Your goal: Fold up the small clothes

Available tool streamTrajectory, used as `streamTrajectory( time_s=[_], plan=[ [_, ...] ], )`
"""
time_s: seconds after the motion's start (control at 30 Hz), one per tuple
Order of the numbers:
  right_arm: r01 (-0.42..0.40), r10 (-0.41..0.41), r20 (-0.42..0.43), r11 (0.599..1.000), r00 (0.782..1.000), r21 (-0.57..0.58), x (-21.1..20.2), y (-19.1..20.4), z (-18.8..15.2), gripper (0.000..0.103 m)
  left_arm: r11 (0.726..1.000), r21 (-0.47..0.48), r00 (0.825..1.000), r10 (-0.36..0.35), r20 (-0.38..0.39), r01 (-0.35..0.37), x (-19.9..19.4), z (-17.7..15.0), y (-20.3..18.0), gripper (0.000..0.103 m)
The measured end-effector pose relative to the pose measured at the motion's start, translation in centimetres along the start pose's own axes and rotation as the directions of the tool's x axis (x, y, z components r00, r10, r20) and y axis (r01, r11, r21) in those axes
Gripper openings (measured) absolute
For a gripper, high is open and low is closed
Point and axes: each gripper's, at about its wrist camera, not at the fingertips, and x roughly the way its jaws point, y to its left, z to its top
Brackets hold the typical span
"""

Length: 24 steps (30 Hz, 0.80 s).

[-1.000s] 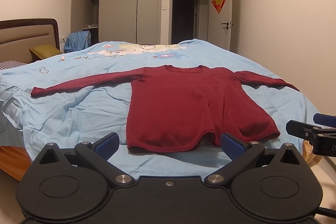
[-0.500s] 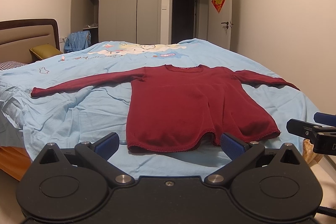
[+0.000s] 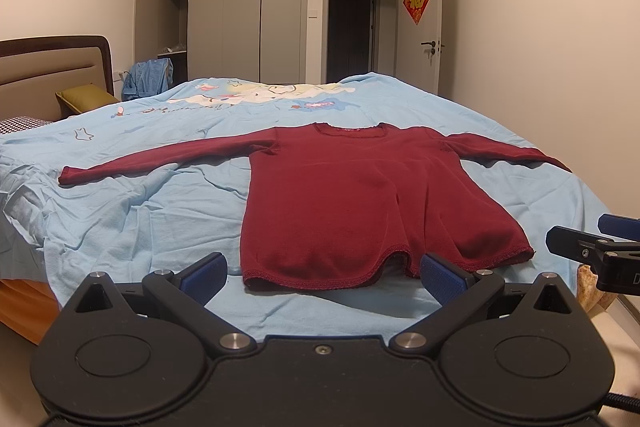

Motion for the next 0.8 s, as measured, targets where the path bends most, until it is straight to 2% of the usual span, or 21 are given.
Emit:
streamTrajectory(
  time_s=[0.8],
  plan=[
    [0.003,-0.003,-0.008,1.000,1.000,0.002,0.09,-0.20,-0.02,0.103,1.000,0.000,1.000,0.001,-0.002,-0.001,0.04,0.01,-0.02,0.102]
  ],
)
